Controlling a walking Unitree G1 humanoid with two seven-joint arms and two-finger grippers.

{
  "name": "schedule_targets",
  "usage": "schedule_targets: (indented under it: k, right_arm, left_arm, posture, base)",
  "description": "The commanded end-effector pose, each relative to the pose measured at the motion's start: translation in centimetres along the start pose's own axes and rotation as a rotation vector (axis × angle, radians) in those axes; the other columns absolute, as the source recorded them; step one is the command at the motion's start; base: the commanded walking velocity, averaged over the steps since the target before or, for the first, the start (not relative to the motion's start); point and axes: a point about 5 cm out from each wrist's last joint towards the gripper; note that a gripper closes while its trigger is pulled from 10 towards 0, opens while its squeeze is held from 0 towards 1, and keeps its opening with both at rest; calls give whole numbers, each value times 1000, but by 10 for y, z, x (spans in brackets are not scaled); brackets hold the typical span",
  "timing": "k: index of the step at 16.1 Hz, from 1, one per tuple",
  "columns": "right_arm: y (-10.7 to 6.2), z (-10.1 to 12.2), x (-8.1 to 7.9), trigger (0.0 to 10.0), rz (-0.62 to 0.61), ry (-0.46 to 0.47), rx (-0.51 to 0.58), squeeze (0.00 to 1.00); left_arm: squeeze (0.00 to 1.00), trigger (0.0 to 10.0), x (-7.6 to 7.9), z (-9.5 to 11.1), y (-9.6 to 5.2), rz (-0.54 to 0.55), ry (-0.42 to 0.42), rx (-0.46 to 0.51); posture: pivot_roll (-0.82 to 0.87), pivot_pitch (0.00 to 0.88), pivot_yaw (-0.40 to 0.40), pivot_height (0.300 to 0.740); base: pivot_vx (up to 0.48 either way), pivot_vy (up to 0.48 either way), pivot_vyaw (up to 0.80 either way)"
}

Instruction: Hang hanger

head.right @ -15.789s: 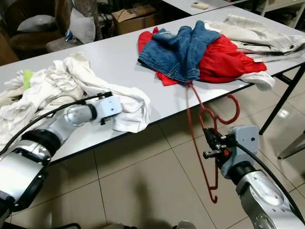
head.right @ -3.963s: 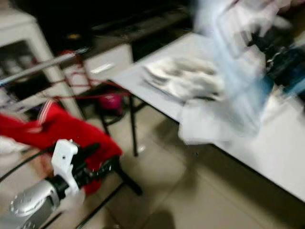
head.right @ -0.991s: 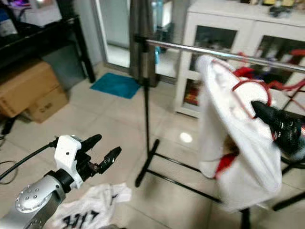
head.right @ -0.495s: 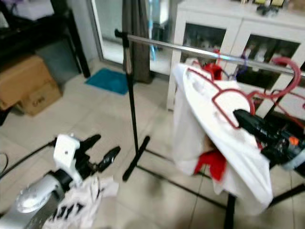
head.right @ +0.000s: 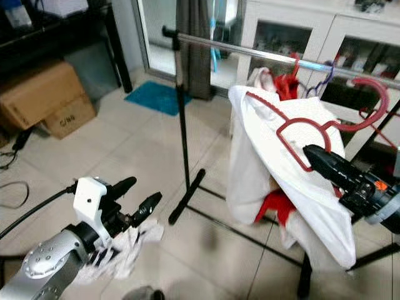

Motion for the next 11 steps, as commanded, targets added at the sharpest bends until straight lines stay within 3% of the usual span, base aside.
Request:
schedule_targets:
  k: [1,7,9,11]
  right_arm:
    - [1,1,-3,10000,8,-16,-9,0]
    - [-4,1,8,10000,-70,-38,-9,0]
    - [-10,2,33,10000,-280,-64,3,0]
    - [-13,0,45,10000,-374,-66,4,0]
  left_arm:
    - [0,10000,-2,0,-1,9,7,-12]
    - [0,10000,-2,-1,0,-2,11,-17]
    - [0,10000,-5,-1,0,18,25,-14]
    - [0,10000,-6,-1,0,25,29,-11]
  posture:
    - [-35,0,36,740]
    - [-36,0,41,740]
    - [-38,0,42,740]
    - [-38,0,42,740]
  base:
    - [0,0,0]
    - [0,0,0]
    - [0,0,0]
    - [0,0,0]
Point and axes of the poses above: a point about 5 cm out from each wrist's last joint towards the gripper, its own y axis pointing out of the wrist towards the gripper, its own z axis along the axis of the wrist's last joint, x = y × z, and after that the axes turned 10 degrees about -y, right-handed
